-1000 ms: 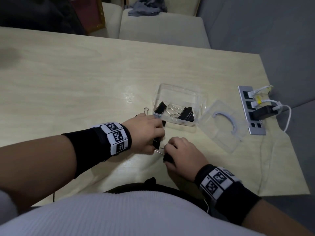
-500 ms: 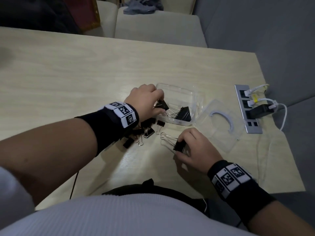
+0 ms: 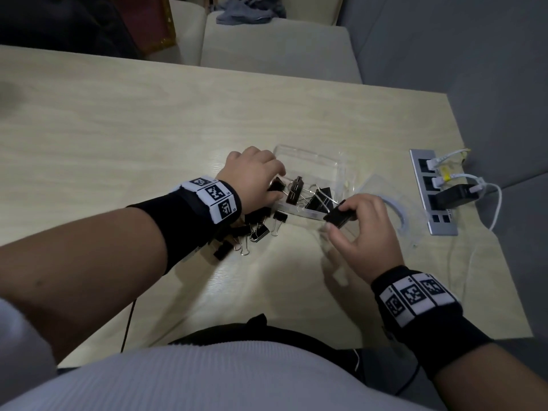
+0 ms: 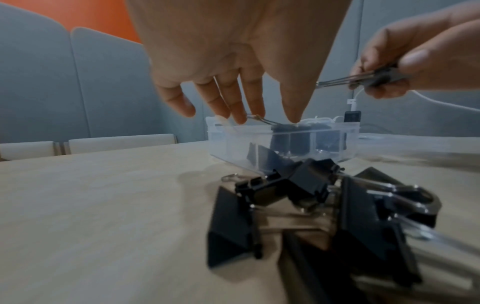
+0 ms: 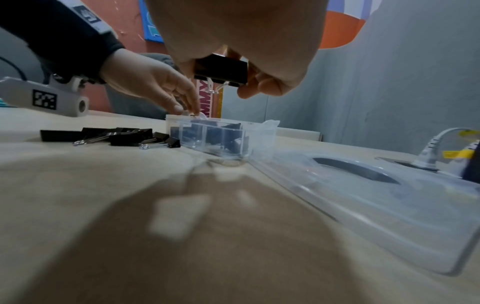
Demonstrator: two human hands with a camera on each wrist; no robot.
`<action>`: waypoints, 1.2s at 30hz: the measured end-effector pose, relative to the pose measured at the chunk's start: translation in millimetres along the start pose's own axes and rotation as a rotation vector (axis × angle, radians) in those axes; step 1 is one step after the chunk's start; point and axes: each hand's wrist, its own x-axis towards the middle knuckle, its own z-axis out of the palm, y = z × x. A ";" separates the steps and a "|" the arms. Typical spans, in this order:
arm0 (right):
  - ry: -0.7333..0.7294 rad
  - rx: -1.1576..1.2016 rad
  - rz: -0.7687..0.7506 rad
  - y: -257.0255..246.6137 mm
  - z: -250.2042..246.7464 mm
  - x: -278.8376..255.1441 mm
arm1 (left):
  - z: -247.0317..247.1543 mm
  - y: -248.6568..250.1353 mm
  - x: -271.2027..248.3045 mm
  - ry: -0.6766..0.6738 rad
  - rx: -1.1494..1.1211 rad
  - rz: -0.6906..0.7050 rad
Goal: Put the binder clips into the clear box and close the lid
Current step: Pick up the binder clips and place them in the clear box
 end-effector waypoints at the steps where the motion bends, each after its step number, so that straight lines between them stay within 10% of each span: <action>1: 0.012 -0.001 0.018 -1.2 -0.9 3.3 | 0.3 -1.8 -1.8 0.005 0.021 0.017; 36: -0.037 -0.032 0.171 -20.3 -4.7 49.5 | 3.4 15.1 4.9 -0.165 0.303 0.208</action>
